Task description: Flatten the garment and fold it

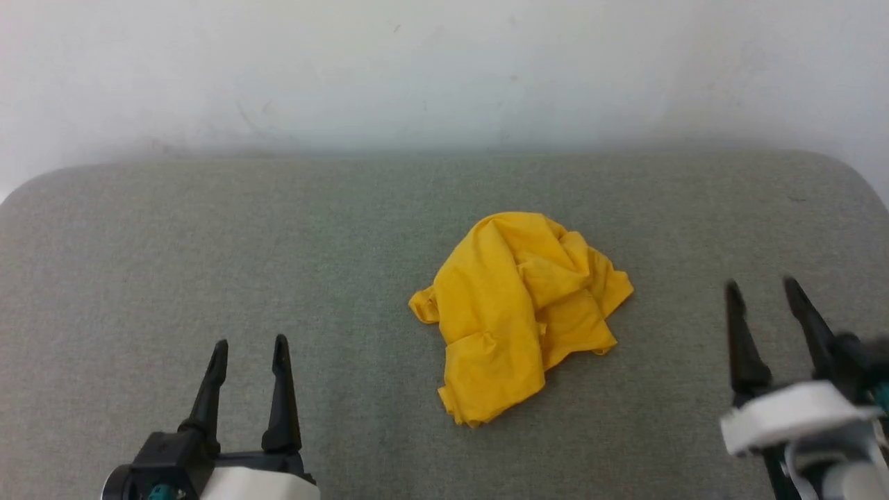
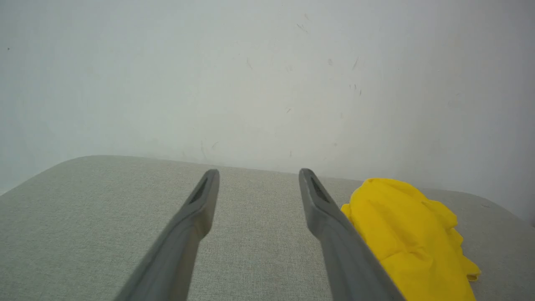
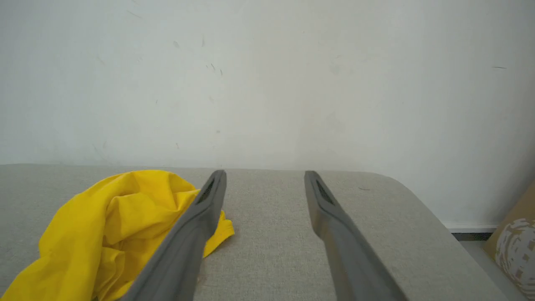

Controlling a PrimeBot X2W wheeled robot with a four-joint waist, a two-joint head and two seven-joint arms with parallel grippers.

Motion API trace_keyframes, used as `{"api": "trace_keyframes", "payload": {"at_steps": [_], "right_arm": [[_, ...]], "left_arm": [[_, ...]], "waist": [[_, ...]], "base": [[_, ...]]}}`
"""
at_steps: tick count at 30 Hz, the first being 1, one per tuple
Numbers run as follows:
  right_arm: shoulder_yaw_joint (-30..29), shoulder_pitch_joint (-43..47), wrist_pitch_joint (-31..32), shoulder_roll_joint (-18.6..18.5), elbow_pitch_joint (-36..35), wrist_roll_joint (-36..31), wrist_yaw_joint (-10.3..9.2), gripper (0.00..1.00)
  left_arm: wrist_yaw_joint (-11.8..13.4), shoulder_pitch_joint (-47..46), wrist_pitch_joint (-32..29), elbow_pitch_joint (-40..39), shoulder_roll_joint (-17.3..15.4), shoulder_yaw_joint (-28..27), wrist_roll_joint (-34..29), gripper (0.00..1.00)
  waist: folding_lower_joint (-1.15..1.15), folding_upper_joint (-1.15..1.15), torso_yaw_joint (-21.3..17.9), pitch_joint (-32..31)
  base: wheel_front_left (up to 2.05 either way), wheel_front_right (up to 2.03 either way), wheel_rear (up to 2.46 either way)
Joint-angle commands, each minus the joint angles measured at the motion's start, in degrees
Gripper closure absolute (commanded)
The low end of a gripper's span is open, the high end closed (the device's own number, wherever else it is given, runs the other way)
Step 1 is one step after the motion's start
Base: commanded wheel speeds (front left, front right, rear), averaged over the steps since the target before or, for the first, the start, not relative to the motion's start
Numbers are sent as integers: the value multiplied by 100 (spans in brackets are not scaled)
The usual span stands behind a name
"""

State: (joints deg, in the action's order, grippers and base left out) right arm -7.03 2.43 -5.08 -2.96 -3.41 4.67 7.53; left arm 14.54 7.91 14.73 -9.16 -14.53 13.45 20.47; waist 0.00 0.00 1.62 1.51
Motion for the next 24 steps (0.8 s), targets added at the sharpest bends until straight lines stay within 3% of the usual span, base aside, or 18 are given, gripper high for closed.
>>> {"api": "trace_keyframes", "payload": {"at_steps": [1,8,14,24], "right_arm": [[77,-198,106,8,-47,-49,-4,0],[351,-1332,1577,-74,206,-213,-4,0],[344,-2070,2644,-274,936,-60,-4,0],[867,-2693,3023,-783,2220,-251,-4,0]], "left_arm": [[-59,-98,26,-7,31,-50,-60,0],[-463,-327,27,120,330,-220,-206,0],[-789,-500,27,273,581,-366,-307,0],[-1259,-892,27,457,832,-579,-501,0]], "waist": [[0,0,69,107],[0,0,214,530],[0,0,437,952],[0,0,885,1536]], "base": [[0,0,0],[0,0,0],[0,0,0],[0,0,0]]}}
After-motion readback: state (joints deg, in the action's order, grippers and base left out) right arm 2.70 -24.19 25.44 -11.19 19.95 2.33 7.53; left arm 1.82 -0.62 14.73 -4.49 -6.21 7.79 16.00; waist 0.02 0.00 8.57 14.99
